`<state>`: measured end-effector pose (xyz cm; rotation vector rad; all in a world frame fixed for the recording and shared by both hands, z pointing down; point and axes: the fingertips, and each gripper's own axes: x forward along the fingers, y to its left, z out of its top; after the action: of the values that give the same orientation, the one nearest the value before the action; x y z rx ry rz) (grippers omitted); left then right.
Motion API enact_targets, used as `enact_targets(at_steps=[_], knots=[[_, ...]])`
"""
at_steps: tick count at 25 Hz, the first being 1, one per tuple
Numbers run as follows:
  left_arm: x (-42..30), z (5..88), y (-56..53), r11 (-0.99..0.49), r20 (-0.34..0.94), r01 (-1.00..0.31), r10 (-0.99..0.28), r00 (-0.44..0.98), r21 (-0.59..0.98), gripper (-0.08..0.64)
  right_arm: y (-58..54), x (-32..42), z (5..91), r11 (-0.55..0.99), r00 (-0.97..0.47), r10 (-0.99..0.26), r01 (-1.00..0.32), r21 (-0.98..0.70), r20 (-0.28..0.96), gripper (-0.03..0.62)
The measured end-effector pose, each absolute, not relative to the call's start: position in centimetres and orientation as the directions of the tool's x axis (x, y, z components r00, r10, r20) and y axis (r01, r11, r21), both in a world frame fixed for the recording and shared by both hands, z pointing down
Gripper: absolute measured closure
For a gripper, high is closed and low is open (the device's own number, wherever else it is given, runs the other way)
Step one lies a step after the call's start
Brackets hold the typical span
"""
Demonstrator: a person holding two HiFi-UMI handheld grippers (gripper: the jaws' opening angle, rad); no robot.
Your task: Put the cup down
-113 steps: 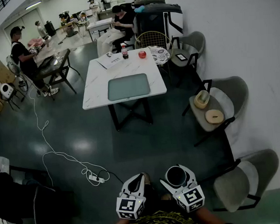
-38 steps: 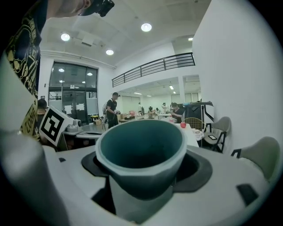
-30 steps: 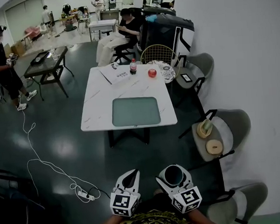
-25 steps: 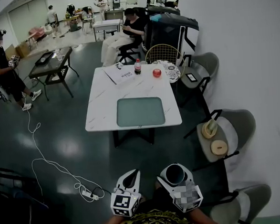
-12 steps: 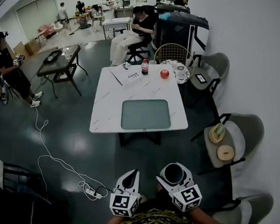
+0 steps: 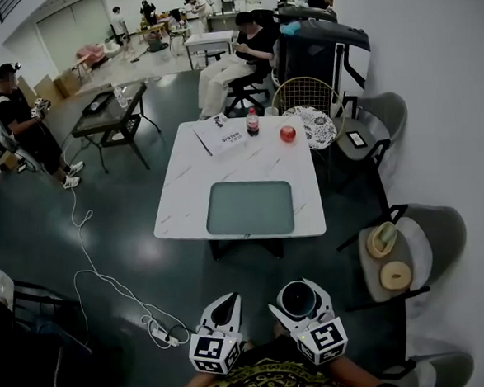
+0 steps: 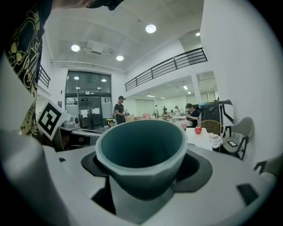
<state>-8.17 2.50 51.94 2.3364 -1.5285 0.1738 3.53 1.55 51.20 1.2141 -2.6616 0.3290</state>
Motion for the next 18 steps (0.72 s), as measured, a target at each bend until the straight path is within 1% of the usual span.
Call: enact_targets(at_steps=[13,18], knots=[[-4.3,51.4,-2.1,-0.280,0.285,-0.941,-0.902,0.325,0.188,0.552,-4.1,7.5,50.7,0.703,-0.704,-0.669,-0.704,-0.107,0.237,0.205],[-2.8,51.6,-3.2,-0.268,0.290,-0.947,-0.905,0.311,0.179,0.551,-5.0,8.7,51.2,0.719,-0.723,-0.654,-0.686,-0.112,0.225,0.204]])
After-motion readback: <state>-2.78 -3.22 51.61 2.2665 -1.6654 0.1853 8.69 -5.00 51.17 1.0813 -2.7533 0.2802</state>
